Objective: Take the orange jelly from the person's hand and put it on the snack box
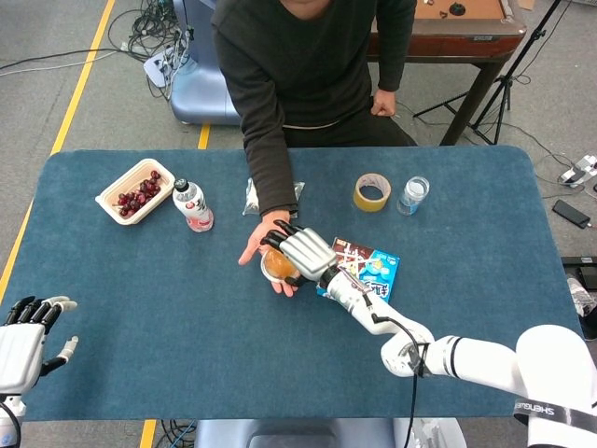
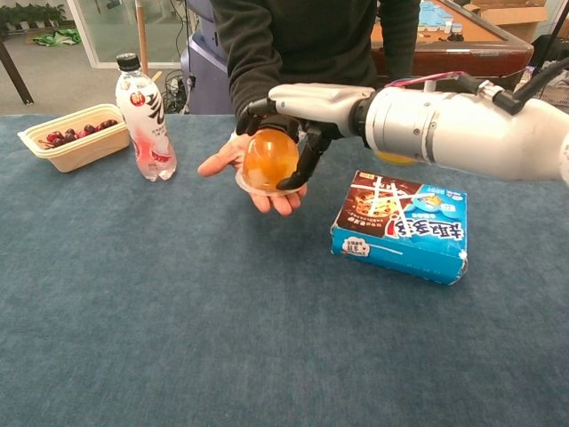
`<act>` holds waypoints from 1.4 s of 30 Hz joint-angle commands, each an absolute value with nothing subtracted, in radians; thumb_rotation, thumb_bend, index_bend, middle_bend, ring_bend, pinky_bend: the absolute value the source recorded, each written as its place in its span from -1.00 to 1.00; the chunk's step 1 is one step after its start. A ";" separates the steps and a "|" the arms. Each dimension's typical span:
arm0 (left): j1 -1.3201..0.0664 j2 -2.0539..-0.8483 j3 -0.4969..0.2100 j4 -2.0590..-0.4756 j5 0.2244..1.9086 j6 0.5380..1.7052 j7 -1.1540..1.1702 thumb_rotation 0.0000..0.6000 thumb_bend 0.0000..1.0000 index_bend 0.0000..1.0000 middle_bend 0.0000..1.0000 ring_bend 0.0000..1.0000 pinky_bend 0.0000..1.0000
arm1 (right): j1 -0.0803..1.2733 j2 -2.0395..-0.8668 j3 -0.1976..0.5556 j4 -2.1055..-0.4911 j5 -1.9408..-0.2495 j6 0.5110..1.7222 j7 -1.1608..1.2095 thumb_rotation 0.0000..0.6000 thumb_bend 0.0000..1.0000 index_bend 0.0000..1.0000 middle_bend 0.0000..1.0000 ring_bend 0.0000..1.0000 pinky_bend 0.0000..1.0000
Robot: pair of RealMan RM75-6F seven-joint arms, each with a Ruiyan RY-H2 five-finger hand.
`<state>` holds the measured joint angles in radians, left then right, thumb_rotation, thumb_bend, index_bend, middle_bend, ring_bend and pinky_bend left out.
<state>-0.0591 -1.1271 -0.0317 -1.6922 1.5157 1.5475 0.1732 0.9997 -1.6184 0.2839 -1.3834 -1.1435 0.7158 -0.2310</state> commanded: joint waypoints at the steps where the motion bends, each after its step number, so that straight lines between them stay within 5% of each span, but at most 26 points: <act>1: -0.056 -1.127 -0.031 -1.690 1.516 1.550 0.170 1.00 -0.40 -0.34 -0.43 -0.54 -0.74 | 1.007 -1.635 0.282 -1.368 -1.145 0.730 -0.230 1.00 -0.50 -0.41 -0.56 -0.86 -0.27; 10: -0.053 -1.127 -0.031 -1.686 1.516 1.552 0.165 1.00 -0.40 -0.33 -0.43 -0.54 -0.74 | 1.025 -1.683 0.278 -1.317 -1.156 0.767 -0.227 1.00 -0.30 0.03 -0.33 -0.63 0.07; 18: -0.048 -1.125 -0.032 -1.683 1.512 1.552 0.161 1.00 -0.40 -0.32 -0.43 -0.54 -0.74 | 1.021 -1.705 0.275 -1.289 -1.183 0.813 -0.207 1.00 -0.11 0.41 -0.06 -0.23 0.39; 31: -0.045 -1.125 -0.034 -1.676 1.508 1.551 0.153 1.00 -0.40 -0.32 -0.43 -0.54 -0.74 | 1.016 -1.708 0.276 -1.268 -1.217 0.843 -0.156 1.00 -0.03 0.52 0.08 -0.06 0.54; 42: -0.046 -1.120 -0.037 -1.681 1.511 1.551 0.152 1.00 -0.40 -0.32 -0.43 -0.54 -0.74 | 0.956 -1.550 0.289 -1.430 -1.212 0.881 -0.134 1.00 -0.03 0.52 0.10 -0.01 0.58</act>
<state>-0.0458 -1.1200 -0.0374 -1.6811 1.5107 1.5510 0.1516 0.9740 -1.5799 0.2895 -1.4003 -1.2130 0.8703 -0.1360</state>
